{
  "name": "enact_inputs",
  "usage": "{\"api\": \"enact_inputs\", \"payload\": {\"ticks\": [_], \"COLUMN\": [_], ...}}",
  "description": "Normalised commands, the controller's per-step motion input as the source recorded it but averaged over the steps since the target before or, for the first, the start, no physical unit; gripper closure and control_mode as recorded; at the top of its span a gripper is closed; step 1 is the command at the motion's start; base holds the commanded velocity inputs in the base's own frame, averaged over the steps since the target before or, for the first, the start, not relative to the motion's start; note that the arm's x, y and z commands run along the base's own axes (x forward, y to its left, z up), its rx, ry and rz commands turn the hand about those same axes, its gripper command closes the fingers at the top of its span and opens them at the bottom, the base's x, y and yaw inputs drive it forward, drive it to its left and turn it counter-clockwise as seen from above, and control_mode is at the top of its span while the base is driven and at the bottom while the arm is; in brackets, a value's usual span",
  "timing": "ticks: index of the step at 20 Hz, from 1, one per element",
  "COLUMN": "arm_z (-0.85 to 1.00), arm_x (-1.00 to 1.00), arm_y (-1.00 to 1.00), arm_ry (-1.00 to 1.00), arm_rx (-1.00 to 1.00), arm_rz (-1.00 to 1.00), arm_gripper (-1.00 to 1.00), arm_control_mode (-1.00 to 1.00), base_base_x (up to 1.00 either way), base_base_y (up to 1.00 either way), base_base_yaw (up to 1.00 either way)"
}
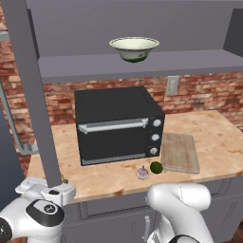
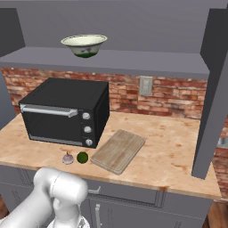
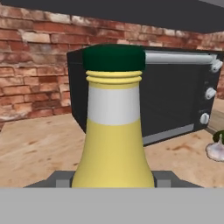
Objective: Open the cabinet. Place the bowl and condiment on the counter. Then place the lime and garlic on the cutting board.
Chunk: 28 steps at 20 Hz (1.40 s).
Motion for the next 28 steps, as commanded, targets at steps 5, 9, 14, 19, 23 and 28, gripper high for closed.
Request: {"api": "enact_inputs", "payload": {"ticks": [5, 9, 14, 19, 23, 28], "arm_z": [-0.1, -0.11, -0.28, -0.26, -0.14, -0.14], "arm_x": [0.21, 0.22, 0.13, 0.04, 0.06, 0.06], "arm_y": [0.03, 0.14, 0.17, 0.15, 0.15, 0.13], "arm_ry": [0.0, 0.0, 0.0, 0.0, 0.0, 0.0], "arm_rx": [0.0, 0.0, 0.0, 0.0, 0.0, 0.0], "arm_rz": [0.0, 0.0, 0.0, 0.0, 0.0, 0.0], "arm_gripper": [1.0, 1.0, 1.0, 1.0, 1.0, 1.0], "arm_control_mode": [-1.0, -1.0, -1.0, -1.0, -1.0, -1.0], "base_base_x": [0.0, 0.0, 0.0, 0.0, 0.0, 0.0], "base_base_y": [0.0, 0.0, 0.0, 0.0, 0.0, 0.0], "base_base_yaw": [0.0, 0.0, 0.0, 0.0, 0.0, 0.0]}}
